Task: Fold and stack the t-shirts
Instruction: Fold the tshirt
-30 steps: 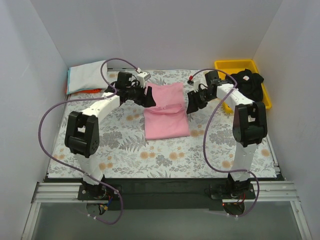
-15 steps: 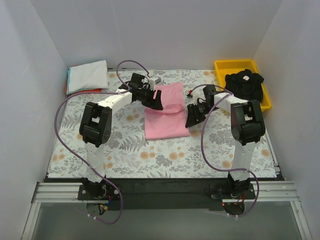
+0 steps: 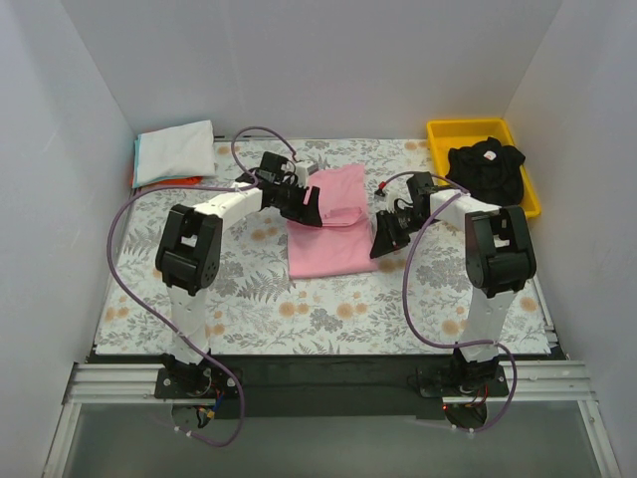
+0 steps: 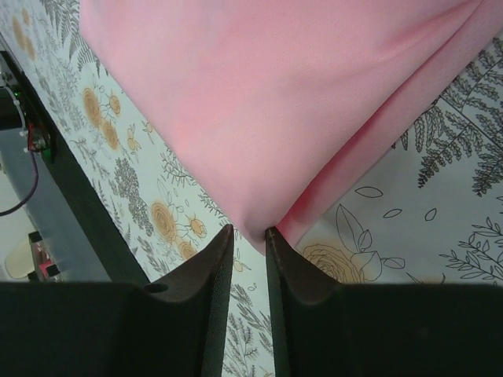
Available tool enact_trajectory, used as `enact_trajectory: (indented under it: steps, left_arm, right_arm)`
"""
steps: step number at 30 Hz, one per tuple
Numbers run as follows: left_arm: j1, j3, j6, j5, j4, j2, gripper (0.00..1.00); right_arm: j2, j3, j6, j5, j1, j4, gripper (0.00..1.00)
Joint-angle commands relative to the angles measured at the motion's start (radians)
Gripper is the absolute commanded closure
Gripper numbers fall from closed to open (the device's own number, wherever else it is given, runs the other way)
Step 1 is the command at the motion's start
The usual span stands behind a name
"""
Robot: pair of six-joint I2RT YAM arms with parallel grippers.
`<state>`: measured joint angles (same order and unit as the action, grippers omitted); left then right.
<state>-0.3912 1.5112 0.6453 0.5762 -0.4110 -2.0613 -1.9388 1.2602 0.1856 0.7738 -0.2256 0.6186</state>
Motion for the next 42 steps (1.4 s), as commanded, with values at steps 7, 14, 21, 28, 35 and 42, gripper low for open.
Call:
enact_trajectory:
  steps: [7, 14, 21, 28, 35, 42]
  left_arm:
    - [-0.008, -0.048, 0.022, -0.002, 0.023, 0.118, 0.40]
    - [-0.008, -0.164, 0.013, -0.009, 0.023, 0.197, 0.42]
    - [0.000, -0.266, -0.021, 0.054, -0.023, 0.326, 0.42]
    - [0.089, -0.328, -0.186, 0.227, -0.133, 0.452, 0.42]
    - [0.065, -0.598, -0.620, 0.285, -0.079, 0.662, 0.44]
    - [-0.024, -0.810, -0.855, 0.142, 0.240, 0.662, 0.44]
  right_arm:
    - [0.000, -0.030, -0.018, -0.065, -0.009, -0.008, 0.88]
    - [0.014, -0.056, 0.014, -0.198, -0.044, 0.001, 0.99]
    - [0.034, -0.073, 0.017, -0.261, -0.084, 0.032, 0.94]
    - [0.282, -0.085, 0.174, -0.220, -0.073, 0.069, 0.58]
    - [0.457, -0.159, 0.602, -0.225, -0.115, -0.063, 0.47]
    - [0.503, -0.387, 0.955, -0.306, -0.268, -0.341, 0.41]
